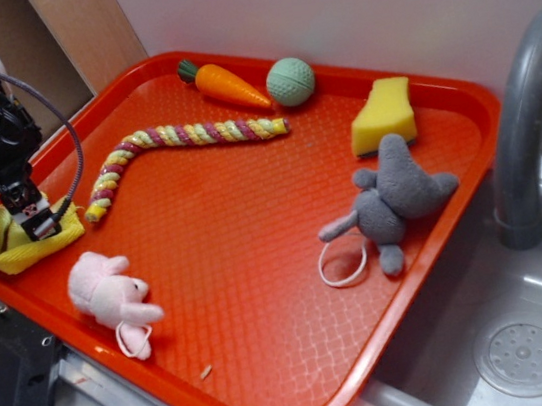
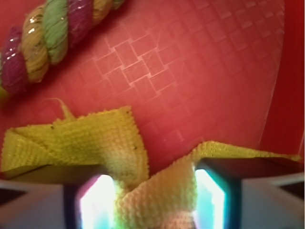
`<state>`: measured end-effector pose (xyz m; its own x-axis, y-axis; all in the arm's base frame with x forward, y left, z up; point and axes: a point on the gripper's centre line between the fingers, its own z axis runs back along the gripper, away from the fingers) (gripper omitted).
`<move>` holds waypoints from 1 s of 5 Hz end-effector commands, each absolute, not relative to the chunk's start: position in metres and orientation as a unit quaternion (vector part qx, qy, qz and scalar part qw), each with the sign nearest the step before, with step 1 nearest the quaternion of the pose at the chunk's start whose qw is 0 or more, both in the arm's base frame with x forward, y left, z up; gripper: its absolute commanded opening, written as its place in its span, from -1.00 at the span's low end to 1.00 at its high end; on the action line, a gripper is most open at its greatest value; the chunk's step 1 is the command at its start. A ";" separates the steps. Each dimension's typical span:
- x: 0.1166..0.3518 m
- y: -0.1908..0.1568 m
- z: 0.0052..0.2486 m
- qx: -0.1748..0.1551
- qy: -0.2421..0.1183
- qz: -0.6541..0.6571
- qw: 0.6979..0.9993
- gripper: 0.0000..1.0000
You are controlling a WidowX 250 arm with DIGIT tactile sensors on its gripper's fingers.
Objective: Grab the yellow cloth.
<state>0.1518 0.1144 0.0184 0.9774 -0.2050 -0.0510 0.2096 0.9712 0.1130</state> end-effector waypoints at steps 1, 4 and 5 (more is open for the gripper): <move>0.154 0.114 0.015 0.063 0.013 -0.111 0.992 -1.00; 0.168 0.081 0.102 0.041 -0.092 -0.102 0.990 -1.00; 0.184 0.060 0.152 0.041 -0.101 -0.023 0.994 -1.00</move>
